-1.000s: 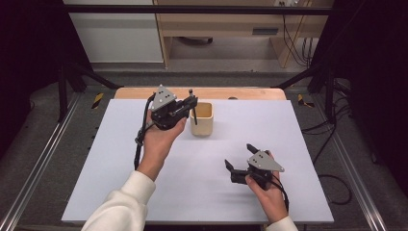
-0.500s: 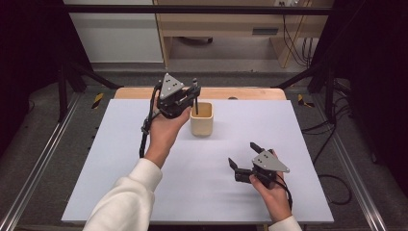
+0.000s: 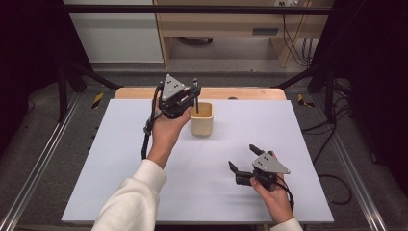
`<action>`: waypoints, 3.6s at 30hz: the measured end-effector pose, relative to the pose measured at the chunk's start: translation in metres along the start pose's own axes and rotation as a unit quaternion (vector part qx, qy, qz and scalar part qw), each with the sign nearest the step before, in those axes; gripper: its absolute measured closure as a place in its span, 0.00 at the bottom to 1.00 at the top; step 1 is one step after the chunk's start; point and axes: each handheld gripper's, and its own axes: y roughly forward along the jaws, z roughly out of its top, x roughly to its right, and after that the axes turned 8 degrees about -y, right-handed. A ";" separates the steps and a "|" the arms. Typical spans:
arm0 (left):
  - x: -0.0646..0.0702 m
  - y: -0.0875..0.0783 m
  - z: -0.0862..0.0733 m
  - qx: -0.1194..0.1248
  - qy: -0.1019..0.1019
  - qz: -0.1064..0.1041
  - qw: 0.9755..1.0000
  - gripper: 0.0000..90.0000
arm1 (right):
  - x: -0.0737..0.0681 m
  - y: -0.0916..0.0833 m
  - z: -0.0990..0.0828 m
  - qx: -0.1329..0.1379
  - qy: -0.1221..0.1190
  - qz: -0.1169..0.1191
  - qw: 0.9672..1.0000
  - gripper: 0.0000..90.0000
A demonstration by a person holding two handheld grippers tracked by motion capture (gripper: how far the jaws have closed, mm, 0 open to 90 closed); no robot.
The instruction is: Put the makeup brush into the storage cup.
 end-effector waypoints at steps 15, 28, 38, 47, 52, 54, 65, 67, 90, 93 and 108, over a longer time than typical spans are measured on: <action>-0.015 0.019 -0.011 0.019 -0.035 -0.012 0.999 0.93 | 0.003 -0.015 -0.006 0.008 0.002 -0.005 1.000 0.07; -0.021 0.026 -0.018 0.026 -0.032 -0.007 0.999 0.93 | 0.005 -0.019 -0.006 0.010 0.010 0.000 1.000 0.06; -0.017 0.037 -0.024 0.015 -0.014 -0.009 1.000 0.93 | 0.009 -0.019 -0.007 0.008 0.014 -0.002 1.000 0.06; -0.021 0.041 -0.028 0.010 -0.010 -0.006 1.000 0.93 | 0.009 -0.020 -0.007 0.010 0.016 -0.003 1.000 0.06; -0.023 0.042 -0.031 0.016 -0.010 -0.004 1.000 0.93 | 0.010 -0.019 -0.008 0.009 0.018 -0.004 1.000 0.06; -0.023 0.043 -0.032 0.015 -0.006 -0.002 1.000 0.93 | 0.010 -0.019 -0.008 0.010 0.017 -0.003 1.000 0.06; -0.025 0.040 -0.034 0.015 -0.008 0.001 1.000 0.93 | 0.009 -0.019 -0.008 0.008 0.015 -0.002 1.000 0.07; -0.026 0.040 -0.035 0.014 -0.008 0.002 1.000 0.93 | 0.009 -0.019 -0.008 0.008 0.018 -0.002 1.000 0.07; -0.026 0.051 -0.048 -0.006 -0.003 0.002 1.000 0.93 | 0.008 -0.018 -0.008 0.005 0.014 -0.001 1.000 0.06; -0.027 0.051 -0.051 -0.008 -0.002 0.004 1.000 0.93 | 0.007 -0.018 -0.008 0.004 0.014 0.000 1.000 0.06; -0.027 0.054 -0.062 -0.019 -0.002 0.007 1.000 0.93 | 0.007 -0.017 -0.008 0.004 0.012 0.002 1.000 0.06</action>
